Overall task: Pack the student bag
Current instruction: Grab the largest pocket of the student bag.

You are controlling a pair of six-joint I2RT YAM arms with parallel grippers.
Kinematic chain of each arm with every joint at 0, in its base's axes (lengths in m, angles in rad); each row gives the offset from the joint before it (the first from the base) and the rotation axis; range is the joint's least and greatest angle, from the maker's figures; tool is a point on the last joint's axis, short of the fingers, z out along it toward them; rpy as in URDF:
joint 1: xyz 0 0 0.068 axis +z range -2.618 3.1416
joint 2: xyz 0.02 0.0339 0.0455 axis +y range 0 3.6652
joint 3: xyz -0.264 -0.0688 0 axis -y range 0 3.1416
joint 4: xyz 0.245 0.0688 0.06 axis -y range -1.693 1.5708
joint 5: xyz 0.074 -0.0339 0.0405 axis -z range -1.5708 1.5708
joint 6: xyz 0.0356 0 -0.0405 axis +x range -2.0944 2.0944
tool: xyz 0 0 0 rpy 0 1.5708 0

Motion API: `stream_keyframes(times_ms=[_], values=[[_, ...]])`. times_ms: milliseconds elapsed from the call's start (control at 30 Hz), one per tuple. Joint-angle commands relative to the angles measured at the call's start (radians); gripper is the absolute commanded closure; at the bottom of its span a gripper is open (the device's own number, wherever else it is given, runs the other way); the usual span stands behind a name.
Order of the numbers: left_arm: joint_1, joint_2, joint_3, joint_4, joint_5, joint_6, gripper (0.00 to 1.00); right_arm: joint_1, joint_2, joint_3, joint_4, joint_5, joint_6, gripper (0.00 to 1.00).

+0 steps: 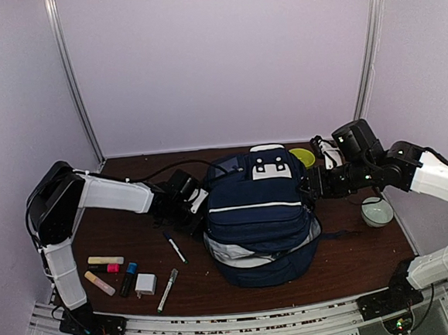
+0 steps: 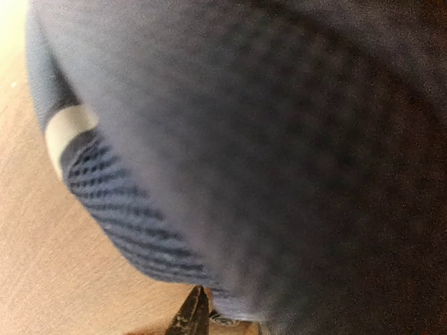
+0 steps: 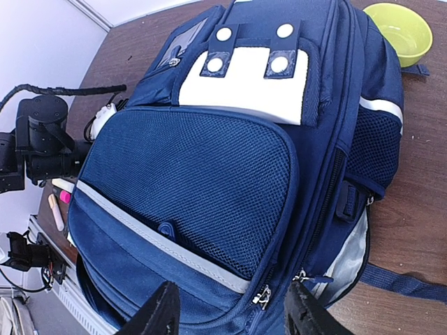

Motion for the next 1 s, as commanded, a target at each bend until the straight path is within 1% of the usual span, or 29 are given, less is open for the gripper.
stream_keyframes(times_ms=[0, 67, 133, 233, 267, 467, 667, 767, 967], values=[[-0.006, 0.034, 0.031, 0.019, 0.147, 0.069, 0.75, 0.006, -0.017, 0.0, 0.001, 0.018, -0.012, 0.48], [0.003, 0.057, 0.054, -0.002, 0.172, 0.075, 0.79, 0.006, -0.022, -0.001, -0.003, 0.018, -0.013, 0.48], [0.012, 0.07, 0.064, -0.007, 0.186, 0.075, 0.86, 0.006, -0.03, -0.002, -0.007, 0.021, -0.012, 0.48], [0.014, 0.065, 0.06, -0.004, 0.183, 0.075, 0.98, 0.007, -0.045, -0.006, -0.012, 0.029, -0.012, 0.48], [0.014, 0.061, 0.056, -0.002, 0.183, 0.076, 1.0, 0.006, -0.049, -0.008, -0.011, 0.03, -0.012, 0.48], [0.013, -0.02, 0.015, -0.007, 0.191, 0.06, 1.0, 0.006, -0.056, -0.011, -0.005, 0.024, -0.005, 0.48], [0.013, -0.152, -0.044, -0.05, 0.212, 0.011, 1.0, 0.019, -0.038, 0.021, 0.042, -0.013, 0.007, 0.48], [0.013, -0.228, -0.096, -0.062, 0.218, -0.013, 1.0, 0.059, -0.005, 0.047, 0.055, -0.011, 0.007, 0.48], [0.008, -0.379, -0.262, -0.047, 0.268, -0.06, 1.0, 0.182, 0.111, 0.091, 0.138, -0.001, 0.033, 0.48]])
